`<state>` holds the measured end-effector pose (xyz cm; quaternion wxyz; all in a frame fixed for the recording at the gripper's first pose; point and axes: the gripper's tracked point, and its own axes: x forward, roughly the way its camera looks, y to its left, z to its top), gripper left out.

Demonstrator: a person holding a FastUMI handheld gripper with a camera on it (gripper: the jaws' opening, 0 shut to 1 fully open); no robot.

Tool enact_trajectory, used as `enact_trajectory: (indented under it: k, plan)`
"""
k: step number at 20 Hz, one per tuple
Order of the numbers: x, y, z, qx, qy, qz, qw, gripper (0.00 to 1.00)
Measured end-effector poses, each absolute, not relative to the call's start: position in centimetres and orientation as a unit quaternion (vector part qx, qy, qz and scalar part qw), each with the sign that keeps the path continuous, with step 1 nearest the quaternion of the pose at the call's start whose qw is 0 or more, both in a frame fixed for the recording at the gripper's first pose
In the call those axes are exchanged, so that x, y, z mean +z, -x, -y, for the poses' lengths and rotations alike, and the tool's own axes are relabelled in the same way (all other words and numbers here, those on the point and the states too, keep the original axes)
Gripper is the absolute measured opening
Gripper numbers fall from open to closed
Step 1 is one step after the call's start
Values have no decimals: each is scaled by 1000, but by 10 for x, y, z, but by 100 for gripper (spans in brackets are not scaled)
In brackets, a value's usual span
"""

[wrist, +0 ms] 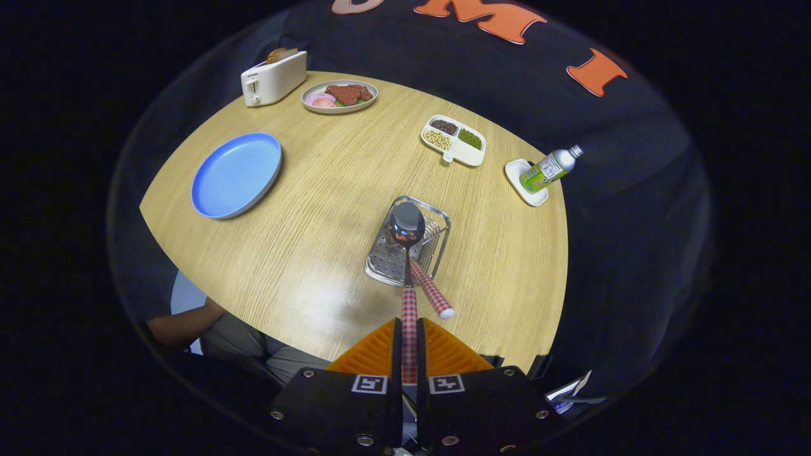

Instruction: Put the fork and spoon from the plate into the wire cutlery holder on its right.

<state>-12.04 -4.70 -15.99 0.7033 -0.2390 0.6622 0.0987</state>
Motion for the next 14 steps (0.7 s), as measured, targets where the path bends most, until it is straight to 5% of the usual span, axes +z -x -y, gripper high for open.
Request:
enact_trajectory:
  k: [14]
  plan:
    - [-165, 97, 49, 108, 244, -759, 594, 10]
